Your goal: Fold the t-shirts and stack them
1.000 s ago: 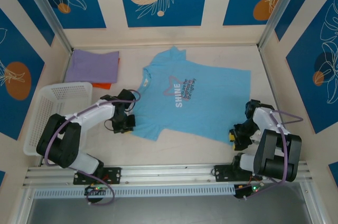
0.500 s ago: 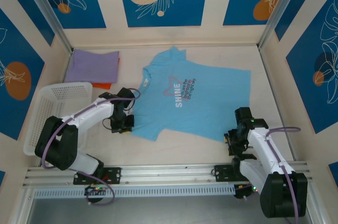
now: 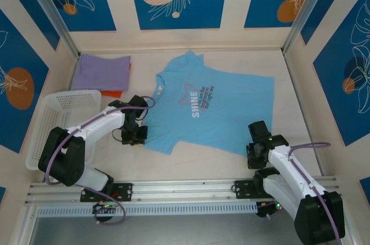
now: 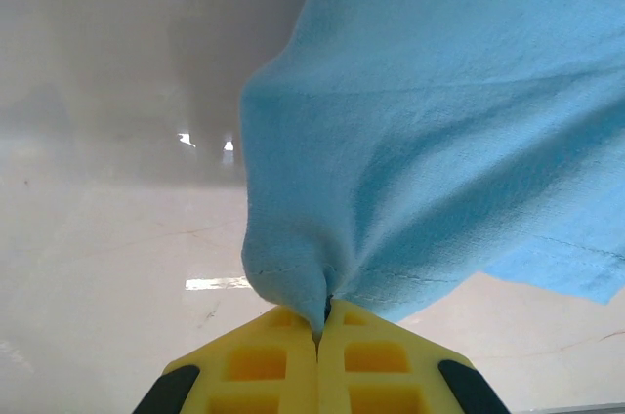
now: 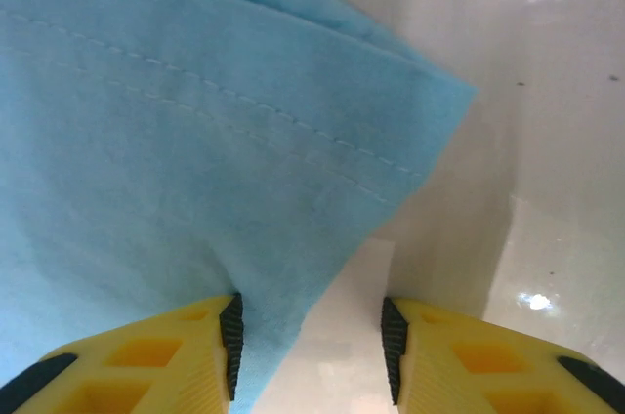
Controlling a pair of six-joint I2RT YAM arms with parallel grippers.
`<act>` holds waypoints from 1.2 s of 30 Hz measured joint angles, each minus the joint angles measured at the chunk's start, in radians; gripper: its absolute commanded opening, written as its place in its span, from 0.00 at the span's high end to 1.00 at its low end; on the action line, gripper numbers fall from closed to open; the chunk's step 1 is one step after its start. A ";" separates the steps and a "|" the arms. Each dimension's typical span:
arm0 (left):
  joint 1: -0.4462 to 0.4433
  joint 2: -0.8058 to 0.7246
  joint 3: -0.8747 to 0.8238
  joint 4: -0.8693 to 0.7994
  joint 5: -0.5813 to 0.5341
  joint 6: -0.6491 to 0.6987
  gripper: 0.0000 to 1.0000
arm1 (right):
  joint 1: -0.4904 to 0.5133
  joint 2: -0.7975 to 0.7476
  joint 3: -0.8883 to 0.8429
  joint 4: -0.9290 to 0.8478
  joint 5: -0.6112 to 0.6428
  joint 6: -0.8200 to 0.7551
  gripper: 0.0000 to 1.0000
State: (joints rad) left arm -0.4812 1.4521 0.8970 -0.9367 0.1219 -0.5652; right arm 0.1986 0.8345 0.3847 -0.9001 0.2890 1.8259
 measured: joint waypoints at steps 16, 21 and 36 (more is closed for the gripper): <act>-0.019 0.000 0.009 -0.068 -0.003 -0.005 1.00 | 0.013 0.116 0.038 -0.004 0.022 0.059 0.93; -0.029 0.000 0.013 -0.085 -0.005 -0.009 1.00 | 0.013 0.125 0.048 -0.005 0.025 0.045 1.00; -0.032 0.005 0.277 -0.235 -0.047 -0.008 1.00 | 0.014 0.223 0.306 -0.208 0.056 -0.088 1.00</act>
State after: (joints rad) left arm -0.5133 1.4574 1.1740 -1.1721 0.0750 -0.5728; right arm 0.2123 1.0573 0.6903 -1.1076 0.3454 1.7382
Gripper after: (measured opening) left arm 0.039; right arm 0.048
